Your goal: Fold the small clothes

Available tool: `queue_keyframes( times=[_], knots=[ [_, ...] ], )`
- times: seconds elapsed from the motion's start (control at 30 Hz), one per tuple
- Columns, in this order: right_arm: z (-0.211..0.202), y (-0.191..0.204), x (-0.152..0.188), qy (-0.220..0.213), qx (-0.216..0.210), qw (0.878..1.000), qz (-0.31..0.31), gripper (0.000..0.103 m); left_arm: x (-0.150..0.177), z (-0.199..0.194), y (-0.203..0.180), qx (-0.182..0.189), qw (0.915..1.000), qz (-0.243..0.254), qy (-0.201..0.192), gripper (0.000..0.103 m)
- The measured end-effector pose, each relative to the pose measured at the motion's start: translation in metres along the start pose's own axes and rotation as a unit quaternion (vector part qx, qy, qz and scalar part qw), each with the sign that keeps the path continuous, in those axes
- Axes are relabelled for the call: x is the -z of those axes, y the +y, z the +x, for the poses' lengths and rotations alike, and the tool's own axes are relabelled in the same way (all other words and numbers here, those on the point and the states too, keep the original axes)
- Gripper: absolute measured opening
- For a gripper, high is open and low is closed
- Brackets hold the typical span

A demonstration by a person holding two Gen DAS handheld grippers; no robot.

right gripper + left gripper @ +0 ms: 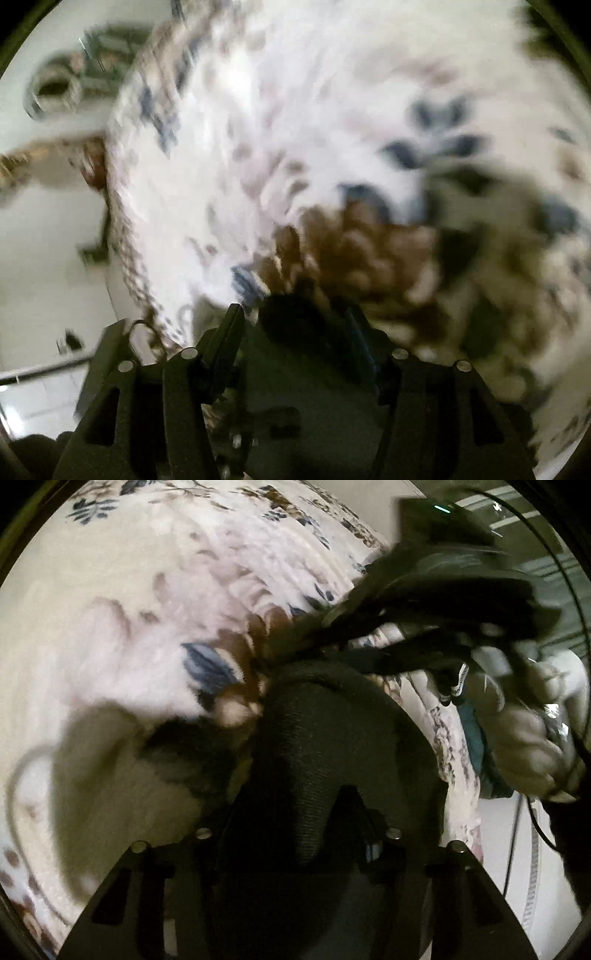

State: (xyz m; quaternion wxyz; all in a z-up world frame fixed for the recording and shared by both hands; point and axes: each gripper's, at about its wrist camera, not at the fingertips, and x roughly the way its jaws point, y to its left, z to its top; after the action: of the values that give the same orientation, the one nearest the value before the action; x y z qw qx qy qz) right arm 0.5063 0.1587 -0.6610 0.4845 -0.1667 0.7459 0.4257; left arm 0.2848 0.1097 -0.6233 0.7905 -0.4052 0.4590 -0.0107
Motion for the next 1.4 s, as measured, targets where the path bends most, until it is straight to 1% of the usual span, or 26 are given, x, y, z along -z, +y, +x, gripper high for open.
queue_keyframes(
  times=[0.03,0.1,0.17,0.23,0.33,0.4,0.43,0.5,0.57,0.63,0.67,0.7,0.77,0.8,0.83,0.9,0.97,1.0,1.03,1.07,1.1,1.17,1.23,1.27,1.33,1.4],
  knots=[
    [0.008,0.005,-0.005,0.014,0.012,1.0,-0.011,0.011,0.001,0.0,0.001,0.002,1.0,-0.002,0.001,0.04],
    [0.006,0.003,-0.01,0.007,0.013,1.0,0.009,0.006,0.002,-0.001,0.004,0.01,0.9999,-0.006,0.001,0.039],
    [0.003,-0.018,-0.014,-0.007,0.002,0.997,0.071,0.005,0.003,-0.001,0.007,0.014,0.9999,-0.009,0.004,0.039],
    [0.007,-0.036,-0.012,-0.004,-0.027,0.993,0.115,0.005,0.001,0.0,0.01,0.016,0.9997,-0.017,0.01,0.039],
    [0.003,-0.04,-0.004,-0.006,-0.069,0.99,0.125,0.006,-0.007,0.001,0.008,0.011,0.9991,-0.026,0.032,0.04],
    [-0.019,-0.048,0.016,-0.029,-0.108,0.984,0.136,0.017,-0.017,0.002,0.004,0.002,0.9991,-0.02,0.038,0.041],
    [-0.035,-0.055,0.028,-0.054,-0.107,0.982,0.143,0.024,-0.024,0.003,0.002,0.0,0.9991,-0.018,0.039,0.042],
    [-0.076,-0.08,0.068,-0.121,-0.089,0.974,0.17,0.059,-0.039,0.008,0.0,-0.002,0.9993,-0.015,0.034,0.042],
    [-0.11,-0.114,0.118,-0.168,-0.057,0.962,0.207,0.062,-0.056,0.016,-0.002,-0.001,0.9995,-0.013,0.03,0.043],
    [-0.132,-0.151,0.184,-0.207,-0.026,0.944,0.256,0.071,-0.075,0.031,-0.006,-0.005,0.9995,-0.009,0.029,0.046],
    [-0.137,-0.164,0.205,-0.218,-0.019,0.938,0.269,0.084,-0.079,0.036,-0.008,-0.006,0.9996,-0.004,0.029,0.046],
    [-0.138,-0.178,0.234,-0.226,-0.012,0.931,0.288,0.091,-0.083,0.041,-0.012,-0.007,0.9996,0.008,0.025,0.046],
    [-0.125,-0.206,0.276,-0.216,-0.013,0.92,0.325,0.091,-0.084,0.045,-0.018,-0.01,0.9995,0.029,0.011,0.043],
    [-0.111,-0.219,0.294,-0.207,-0.021,0.916,0.344,0.091,-0.084,0.045,-0.02,-0.01,0.9993,0.036,0.004,0.027],
    [-0.097,-0.227,0.305,-0.203,-0.034,0.912,0.355,0.091,-0.085,0.045,-0.019,-0.013,0.9993,0.035,0.004,0.022],
    [-0.072,-0.239,0.312,-0.211,-0.086,0.904,0.363,0.091,-0.086,0.045,-0.013,-0.006,0.9998,0.016,0.004,0.02],
    [-0.059,-0.246,0.309,-0.241,-0.124,0.896,0.352,0.087,-0.086,0.042,-0.008,0.001,1.0,0.002,0.005,0.019],
    [-0.055,-0.246,0.304,-0.256,-0.131,0.894,0.345,0.059,-0.087,0.041,-0.008,0.001,1.0,0.001,0.006,0.018],
    [-0.051,-0.248,0.298,-0.261,-0.135,0.892,0.344,0.023,-0.087,0.04,-0.009,-0.002,1.0,0.002,0.006,0.018],
    [-0.051,-0.248,0.292,-0.269,-0.127,0.885,0.358,0.01,-0.087,0.039,-0.01,-0.004,1.0,0.003,0.006,0.018],
    [-0.058,-0.246,0.289,-0.287,-0.111,0.881,0.358,0.008,-0.087,0.037,-0.011,-0.004,0.9999,0.005,0.008,0.018],
    [-0.074,-0.244,0.286,-0.318,-0.077,0.874,0.358,0.008,-0.088,0.036,-0.011,-0.007,0.9999,0.005,0.012,0.018],
    [-0.076,-0.248,0.278,-0.306,-0.07,0.883,0.348,0.008,-0.089,0.036,-0.009,-0.008,0.9997,-0.002,0.024,0.022],
    [-0.072,-0.251,0.274,-0.277,-0.078,0.891,0.352,0.009,-0.09,0.036,-0.007,-0.013,0.9993,-0.009,0.033,0.026],
    [-0.069,-0.258,0.289,-0.235,-0.086,0.892,0.376,0.024,-0.088,0.03,-0.005,-0.019,0.9985,-0.021,0.048,0.032],
    [-0.077,-0.256,0.319,-0.235,-0.089,0.881,0.4,0.049,-0.08,0.011,-0.005,-0.036,0.9982,-0.018,0.044,0.05]
  ],
)
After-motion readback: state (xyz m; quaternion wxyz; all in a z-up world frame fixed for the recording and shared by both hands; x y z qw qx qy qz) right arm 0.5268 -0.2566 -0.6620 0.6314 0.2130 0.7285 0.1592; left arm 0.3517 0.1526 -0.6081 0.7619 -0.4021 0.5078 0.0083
